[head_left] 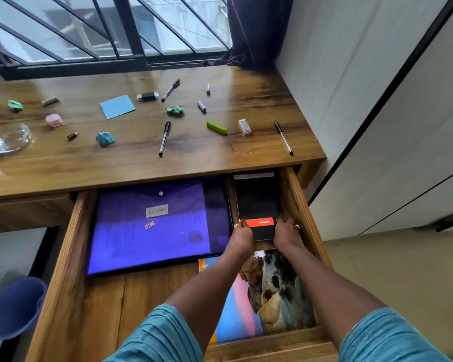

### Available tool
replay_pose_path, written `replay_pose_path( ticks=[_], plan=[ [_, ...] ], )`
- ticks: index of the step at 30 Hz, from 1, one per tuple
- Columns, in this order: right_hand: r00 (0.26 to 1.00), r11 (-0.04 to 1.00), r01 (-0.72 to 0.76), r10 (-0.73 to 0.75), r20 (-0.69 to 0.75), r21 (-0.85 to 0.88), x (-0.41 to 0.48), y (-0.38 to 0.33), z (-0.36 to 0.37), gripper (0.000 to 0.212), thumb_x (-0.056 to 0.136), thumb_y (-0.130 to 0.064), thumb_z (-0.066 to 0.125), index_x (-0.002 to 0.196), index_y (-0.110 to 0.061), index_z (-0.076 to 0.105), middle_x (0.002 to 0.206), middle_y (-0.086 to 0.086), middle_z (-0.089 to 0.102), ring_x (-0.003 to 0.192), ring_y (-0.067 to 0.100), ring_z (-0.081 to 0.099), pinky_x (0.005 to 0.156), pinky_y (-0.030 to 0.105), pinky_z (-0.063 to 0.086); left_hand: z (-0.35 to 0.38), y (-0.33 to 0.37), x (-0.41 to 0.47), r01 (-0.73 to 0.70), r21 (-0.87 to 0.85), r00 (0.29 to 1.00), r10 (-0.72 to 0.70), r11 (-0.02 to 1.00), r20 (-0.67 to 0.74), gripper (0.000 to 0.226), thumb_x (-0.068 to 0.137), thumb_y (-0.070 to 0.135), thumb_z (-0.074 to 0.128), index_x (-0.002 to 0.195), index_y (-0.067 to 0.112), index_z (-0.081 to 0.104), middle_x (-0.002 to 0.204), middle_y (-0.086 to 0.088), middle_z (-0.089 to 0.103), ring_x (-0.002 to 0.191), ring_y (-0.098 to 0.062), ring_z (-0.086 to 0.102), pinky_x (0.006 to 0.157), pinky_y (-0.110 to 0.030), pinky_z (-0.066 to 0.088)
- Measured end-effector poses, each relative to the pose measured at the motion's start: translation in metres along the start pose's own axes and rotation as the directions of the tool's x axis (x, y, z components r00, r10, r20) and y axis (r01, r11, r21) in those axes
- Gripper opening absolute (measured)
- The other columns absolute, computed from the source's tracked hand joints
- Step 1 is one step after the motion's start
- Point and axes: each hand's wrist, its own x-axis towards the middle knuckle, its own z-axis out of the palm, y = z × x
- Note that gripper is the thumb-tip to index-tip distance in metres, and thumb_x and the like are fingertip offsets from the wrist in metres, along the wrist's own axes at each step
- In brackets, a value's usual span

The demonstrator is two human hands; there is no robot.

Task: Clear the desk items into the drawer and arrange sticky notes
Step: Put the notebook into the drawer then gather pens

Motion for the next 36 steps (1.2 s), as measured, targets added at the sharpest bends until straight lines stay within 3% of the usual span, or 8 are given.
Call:
replay_pose_path(
  ticks=[3,5,8,13,17,25,29,36],
  plan=[
    [0.998,0.999,0.011,-0.014,-0.059,-0.045,-0.007,-0.009,-0.006,0.037,0.094,-0.005,0.046,0.132,-0.004,0.047,0.138,0.018,0.038,0.122,0.032,0.045,0.093,0.037,0.046,-0.006,0.002,-0.004,-0.007,0.068,0.996,0.013,0.998,-0.088,0.037,0.091,-0.004,0.039,0.128,-0.003,0.042,0.126,-0.019,0.049,0.113,-0.036,0.055,0.089,-0.040,0.047],
    [0.984,0.996,0.079,-0.085,-0.158,-0.043,-0.011,-0.018,-0.018,0.025,0.094,-0.008,0.050,0.117,-0.005,0.057,0.126,0.014,0.049,0.113,0.029,0.051,0.083,0.033,0.048,-0.018,0.009,-0.006,-0.055,0.106,0.989,0.069,0.993,-0.129,0.032,0.088,-0.005,0.043,0.119,0.000,0.048,0.123,-0.017,0.051,0.110,-0.037,0.056,0.086,-0.043,0.047],
    [0.905,0.975,0.221,-0.214,-0.369,-0.023,-0.008,-0.031,-0.044,0.020,0.093,-0.005,0.045,0.099,-0.004,0.064,0.111,0.013,0.060,0.101,0.028,0.057,0.073,0.030,0.049,-0.049,0.016,0.001,-0.091,0.069,0.961,0.105,0.993,-0.255,0.027,0.086,-0.002,0.043,0.111,0.003,0.053,0.122,-0.015,0.053,0.108,-0.035,0.057,0.085,-0.042,0.049],
    [0.765,0.944,0.330,-0.279,-0.581,-0.020,0.021,-0.046,-0.085,0.022,0.088,0.002,0.045,0.089,0.004,0.067,0.099,0.022,0.064,0.094,0.035,0.059,0.079,0.037,0.050,-0.122,0.006,0.027,-0.113,0.095,0.855,0.146,0.989,-0.498,0.036,0.087,0.004,0.043,0.121,0.002,0.055,0.125,-0.017,0.054,0.116,-0.031,0.053,0.096,-0.037,0.046],
    [0.776,0.962,0.274,-0.223,-0.590,-0.004,0.054,-0.056,-0.109,0.023,0.093,-0.001,0.042,0.098,0.003,0.064,0.112,0.023,0.059,0.104,0.036,0.056,0.089,0.039,0.049,-0.178,-0.022,0.057,-0.023,0.139,0.793,0.102,0.990,-0.601,0.037,0.091,0.006,0.042,0.126,-0.003,0.051,0.123,-0.023,0.054,0.117,-0.034,0.050,0.098,-0.034,0.040],
    [0.874,0.992,0.113,-0.070,-0.481,0.062,0.114,-0.071,-0.140,0.032,0.099,-0.014,0.036,0.115,-0.002,0.061,0.129,0.021,0.049,0.122,0.036,0.044,0.101,0.040,0.039,-0.238,-0.060,0.119,0.207,0.033,0.784,-0.145,0.978,-0.604,0.035,0.097,0.011,0.038,0.127,-0.006,0.046,0.130,-0.021,0.045,0.121,-0.034,0.045,0.100,-0.038,0.041],
    [0.878,0.994,0.077,-0.032,-0.477,0.075,0.129,-0.075,-0.141,0.030,0.098,-0.009,0.038,0.113,-0.003,0.063,0.119,0.020,0.060,0.110,0.033,0.054,0.090,0.036,0.046,-0.245,-0.073,0.144,0.246,0.023,0.802,-0.190,0.969,-0.566,0.041,0.098,0.021,0.041,0.128,-0.008,0.049,0.129,-0.021,0.045,0.119,-0.033,0.046,0.099,-0.037,0.043],
    [0.868,0.985,0.016,0.072,-0.491,0.173,0.124,-0.087,-0.144,0.029,0.096,0.000,0.037,0.109,0.005,0.063,0.110,0.024,0.065,0.104,0.035,0.061,0.085,0.036,0.050,-0.240,-0.082,0.153,0.201,0.066,0.794,-0.123,0.977,-0.595,0.035,0.095,-0.003,0.031,0.115,-0.008,0.060,0.114,-0.025,0.059,0.109,-0.037,0.055,0.088,-0.038,0.048]
  ],
)
